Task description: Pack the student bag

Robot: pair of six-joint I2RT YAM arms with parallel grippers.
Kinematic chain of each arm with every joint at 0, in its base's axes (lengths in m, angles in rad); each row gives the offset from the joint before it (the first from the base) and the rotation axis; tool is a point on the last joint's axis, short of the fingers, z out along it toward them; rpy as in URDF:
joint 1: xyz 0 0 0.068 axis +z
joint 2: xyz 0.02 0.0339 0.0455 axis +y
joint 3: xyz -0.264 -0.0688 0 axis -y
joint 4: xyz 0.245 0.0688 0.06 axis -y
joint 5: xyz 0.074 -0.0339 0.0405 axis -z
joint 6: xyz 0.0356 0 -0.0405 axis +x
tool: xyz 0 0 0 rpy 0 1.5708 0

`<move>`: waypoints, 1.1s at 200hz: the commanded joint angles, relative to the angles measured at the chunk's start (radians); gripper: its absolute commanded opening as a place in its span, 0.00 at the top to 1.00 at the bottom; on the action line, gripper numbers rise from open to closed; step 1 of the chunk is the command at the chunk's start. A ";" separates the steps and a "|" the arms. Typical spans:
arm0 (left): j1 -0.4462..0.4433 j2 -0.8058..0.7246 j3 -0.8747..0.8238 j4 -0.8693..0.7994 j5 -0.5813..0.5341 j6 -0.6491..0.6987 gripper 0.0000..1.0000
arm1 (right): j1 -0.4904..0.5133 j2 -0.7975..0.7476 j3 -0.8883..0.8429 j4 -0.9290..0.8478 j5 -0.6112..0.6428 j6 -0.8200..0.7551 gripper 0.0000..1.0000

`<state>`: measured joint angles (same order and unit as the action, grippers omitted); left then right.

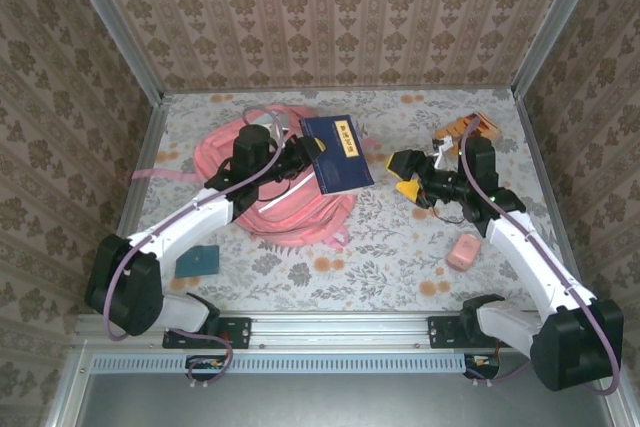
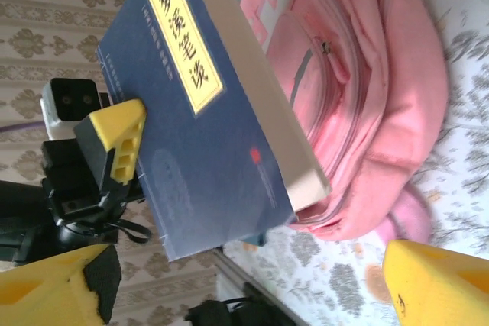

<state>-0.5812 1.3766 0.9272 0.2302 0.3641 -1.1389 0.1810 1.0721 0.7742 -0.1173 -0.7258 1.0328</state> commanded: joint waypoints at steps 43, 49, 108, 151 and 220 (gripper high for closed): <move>-0.031 0.041 0.073 0.106 -0.215 -0.168 0.95 | 0.153 0.020 -0.084 0.431 0.146 0.372 0.06; -0.035 0.048 0.078 0.112 -0.223 -0.178 0.95 | 0.159 0.032 -0.085 0.450 0.152 0.396 0.06; -0.074 0.085 0.126 0.152 -0.286 -0.251 0.95 | 0.202 0.110 -0.083 0.596 0.216 0.538 0.06; -0.106 0.076 0.147 0.095 -0.333 -0.269 0.95 | 0.217 0.138 -0.047 0.540 0.229 0.514 0.07; -0.140 0.064 0.139 0.107 -0.352 -0.312 0.95 | 0.242 0.189 -0.026 0.579 0.270 0.521 0.16</move>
<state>-0.7078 1.4689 1.0302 0.2966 0.0368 -1.4117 0.4095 1.2396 0.7124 0.4202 -0.4961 1.5291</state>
